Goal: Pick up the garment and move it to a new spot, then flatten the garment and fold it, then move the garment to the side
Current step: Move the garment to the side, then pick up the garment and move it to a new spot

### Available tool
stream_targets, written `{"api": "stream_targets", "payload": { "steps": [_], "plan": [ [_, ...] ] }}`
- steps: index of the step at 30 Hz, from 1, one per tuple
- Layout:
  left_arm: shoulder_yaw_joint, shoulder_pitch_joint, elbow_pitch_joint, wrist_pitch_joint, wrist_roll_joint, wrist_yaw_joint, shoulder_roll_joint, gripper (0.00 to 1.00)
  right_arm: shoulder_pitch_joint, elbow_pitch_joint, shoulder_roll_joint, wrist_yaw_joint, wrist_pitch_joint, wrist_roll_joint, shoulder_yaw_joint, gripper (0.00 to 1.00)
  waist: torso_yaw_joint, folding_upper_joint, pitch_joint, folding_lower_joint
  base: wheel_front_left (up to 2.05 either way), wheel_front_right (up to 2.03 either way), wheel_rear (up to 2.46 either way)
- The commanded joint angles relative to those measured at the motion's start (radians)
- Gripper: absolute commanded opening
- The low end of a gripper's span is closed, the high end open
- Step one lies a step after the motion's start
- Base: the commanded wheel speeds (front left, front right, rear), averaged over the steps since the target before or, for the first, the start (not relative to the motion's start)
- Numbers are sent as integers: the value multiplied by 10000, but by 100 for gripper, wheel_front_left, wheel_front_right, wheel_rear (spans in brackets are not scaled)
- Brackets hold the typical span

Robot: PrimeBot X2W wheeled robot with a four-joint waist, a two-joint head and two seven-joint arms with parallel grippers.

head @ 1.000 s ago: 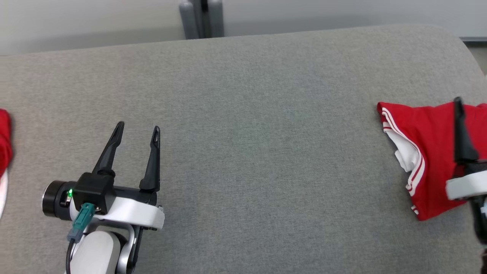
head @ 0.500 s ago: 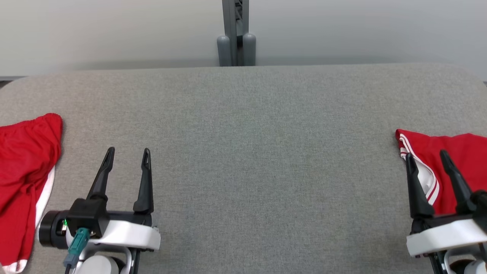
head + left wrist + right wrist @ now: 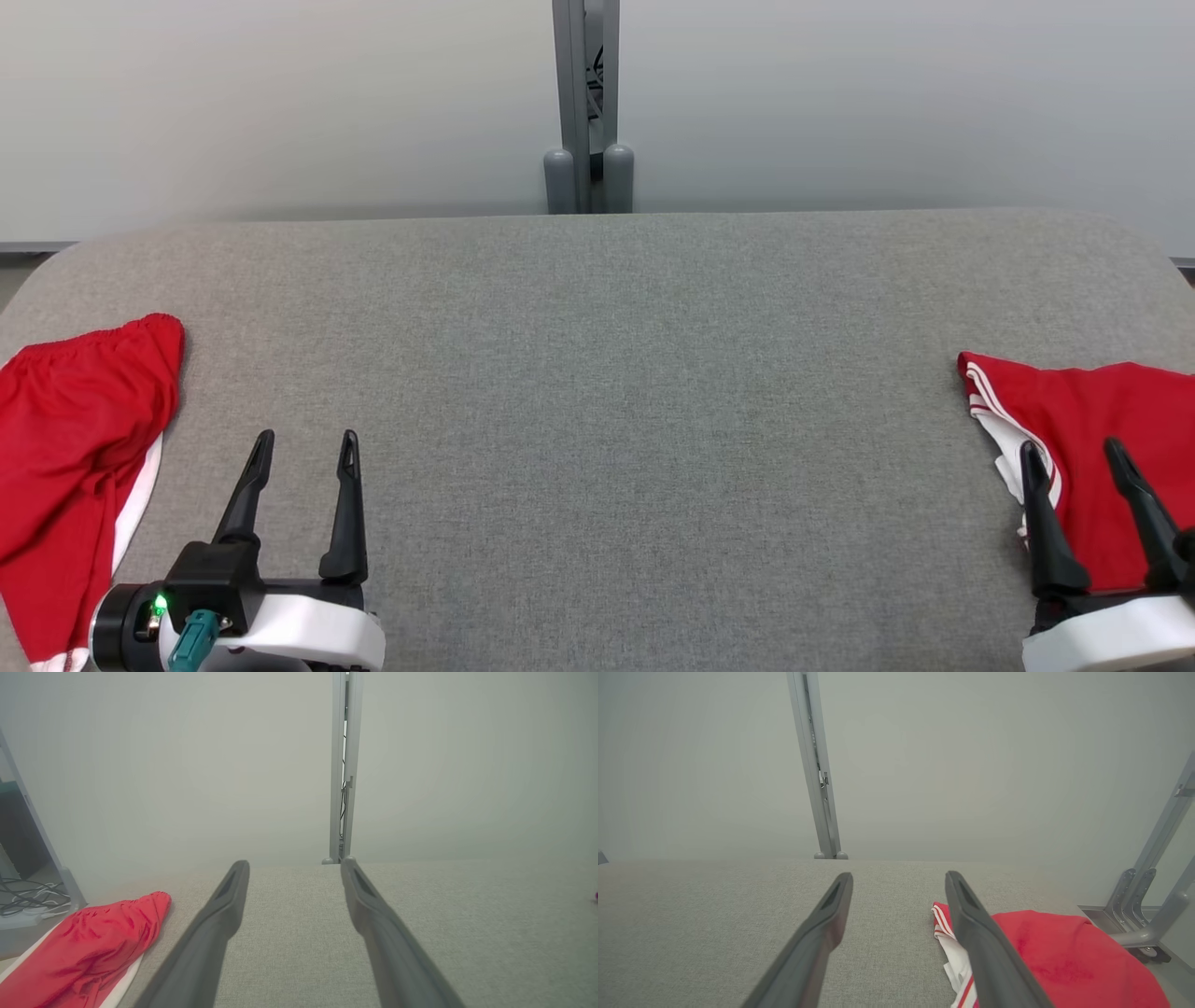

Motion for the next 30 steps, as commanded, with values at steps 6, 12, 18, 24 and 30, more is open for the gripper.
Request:
{"api": "stream_targets", "payload": {
  "steps": [6, 12, 18, 24, 30],
  "plan": [
    [-50, 95, -4, 115, -31, 66, 115, 100, 203, -292, -5, -1, 155, 245, -100, 100, -33, 0, -98, 0, 0, 0, 0],
    [-105, 17, -15, 149, -37, 80, 145, 100, 216, -309, -3, -1, 154, 416, -75, 100, -6, 0, -96, 0, 0, 0, 0],
    [-154, -5, 2, 167, -83, 94, 159, 100, 164, -141, -4, -1, 67, 527, -23, 100, 2, 0, -122, 0, 0, 0, 0],
    [-219, -18, 24, 176, -120, 103, 161, 100, 193, -45, -5, -1, -6, 575, -76, 100, 81, 0, -167, 0, 0, 0, 0],
    [-259, -79, 84, 114, -174, 77, 139, 100, 270, 10, -6, -1, 19, 634, -151, 100, 335, 0, -253, 0, 0, 0, 0]
  ]
}}
